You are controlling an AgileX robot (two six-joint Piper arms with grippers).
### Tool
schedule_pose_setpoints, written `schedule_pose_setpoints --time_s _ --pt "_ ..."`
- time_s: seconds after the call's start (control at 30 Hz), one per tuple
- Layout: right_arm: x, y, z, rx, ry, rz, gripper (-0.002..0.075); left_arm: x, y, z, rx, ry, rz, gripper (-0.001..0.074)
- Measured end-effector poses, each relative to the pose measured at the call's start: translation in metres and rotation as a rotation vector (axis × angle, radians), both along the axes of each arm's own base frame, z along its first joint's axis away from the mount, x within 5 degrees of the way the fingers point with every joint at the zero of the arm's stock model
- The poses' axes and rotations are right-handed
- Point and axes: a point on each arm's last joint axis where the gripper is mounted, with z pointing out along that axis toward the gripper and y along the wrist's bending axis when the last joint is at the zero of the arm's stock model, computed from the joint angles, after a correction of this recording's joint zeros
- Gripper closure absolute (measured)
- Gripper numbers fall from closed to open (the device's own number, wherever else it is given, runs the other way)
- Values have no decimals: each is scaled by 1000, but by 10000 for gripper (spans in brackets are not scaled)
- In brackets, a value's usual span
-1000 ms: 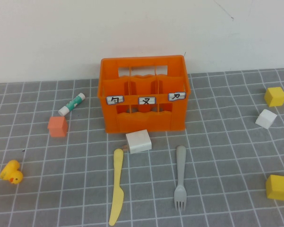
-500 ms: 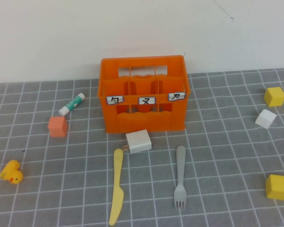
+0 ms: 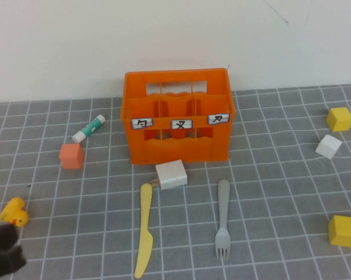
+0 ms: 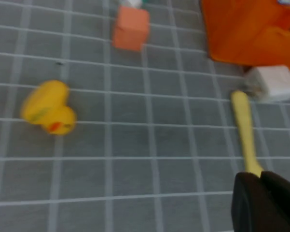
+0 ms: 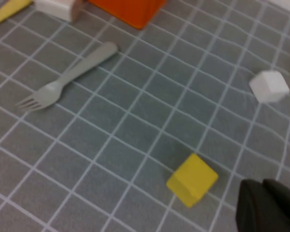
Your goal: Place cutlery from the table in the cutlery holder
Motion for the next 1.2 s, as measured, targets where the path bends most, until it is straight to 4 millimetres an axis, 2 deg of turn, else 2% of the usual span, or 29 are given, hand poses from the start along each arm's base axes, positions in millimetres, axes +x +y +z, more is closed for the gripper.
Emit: schedule_pose_setpoints --time_s 0.13,0.33,0.5,0.6,0.73,0.93,1.1,1.2 --pt "2 5 2 -28 -52 96 729 23 -13 15 -68 17 -111 736" --pt "4 6 1 -24 -50 115 729 65 -32 48 -160 5 -305 736" --pt "9 5 -2 -18 -23 113 729 105 -42 52 -140 83 -368 736" --pt "10 5 -1 -20 -33 103 729 122 -61 49 -61 146 -431 736" --pt "11 3 0 -23 -51 87 729 130 -93 39 92 246 -489 736" --pt "11 2 -17 -26 -27 65 729 138 -135 1 288 410 -520 736" --pt "12 0 -28 -27 -28 43 729 150 -152 -24 364 499 -447 734" --pt "12 0 -30 -27 -30 41 729 160 -156 -35 386 524 -401 690"
